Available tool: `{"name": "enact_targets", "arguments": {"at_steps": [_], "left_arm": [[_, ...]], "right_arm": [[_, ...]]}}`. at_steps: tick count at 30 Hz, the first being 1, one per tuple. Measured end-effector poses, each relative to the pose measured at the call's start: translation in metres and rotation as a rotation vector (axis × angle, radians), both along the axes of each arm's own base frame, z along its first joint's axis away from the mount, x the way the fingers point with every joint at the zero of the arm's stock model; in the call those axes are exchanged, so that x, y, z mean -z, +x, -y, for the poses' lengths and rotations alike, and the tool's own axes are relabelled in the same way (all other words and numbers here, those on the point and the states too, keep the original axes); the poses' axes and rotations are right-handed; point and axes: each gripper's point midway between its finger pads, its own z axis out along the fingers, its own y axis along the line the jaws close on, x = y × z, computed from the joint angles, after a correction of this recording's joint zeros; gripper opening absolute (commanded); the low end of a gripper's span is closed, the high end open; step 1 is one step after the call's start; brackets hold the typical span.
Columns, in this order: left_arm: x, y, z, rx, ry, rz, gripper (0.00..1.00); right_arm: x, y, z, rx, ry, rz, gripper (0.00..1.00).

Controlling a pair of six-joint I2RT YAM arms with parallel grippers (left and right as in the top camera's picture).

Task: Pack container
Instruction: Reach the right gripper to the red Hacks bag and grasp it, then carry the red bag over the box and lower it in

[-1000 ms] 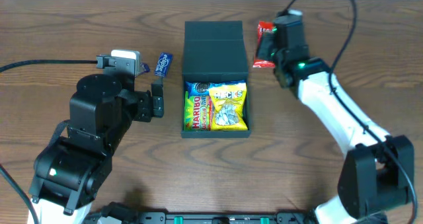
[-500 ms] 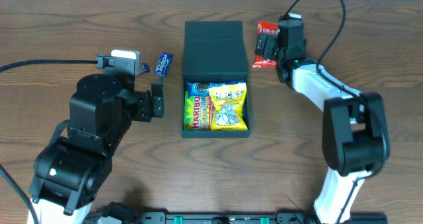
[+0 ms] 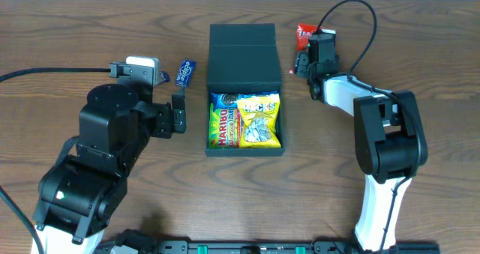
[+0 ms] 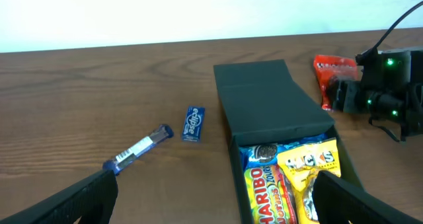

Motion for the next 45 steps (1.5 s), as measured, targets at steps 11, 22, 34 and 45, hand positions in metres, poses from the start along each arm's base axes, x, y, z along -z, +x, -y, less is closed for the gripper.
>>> {"name": "enact_targets", "arguments": {"at_steps": [11,22,34,45], "left_arm": [[0.000,0.000,0.000,0.000,0.000,0.001,0.95],[-0.001,0.002,-0.005,-0.029,0.015,0.010,0.95],[-0.001,0.002,-0.006,-0.033,0.017,0.010,0.95],[-0.001,0.002,-0.006,-0.033,0.017,0.010,0.95]], "right_arm": [[-0.013,0.002,0.004,0.015,-0.015,-0.026,0.01],[-0.105,-0.030,-0.016,-0.067,0.051,0.008,0.01],[-0.144,-0.144,-0.153,-0.296,0.205,-0.173,0.01],[-0.126,-0.206,-0.226,-0.308,0.283,-0.280,0.01]]}}
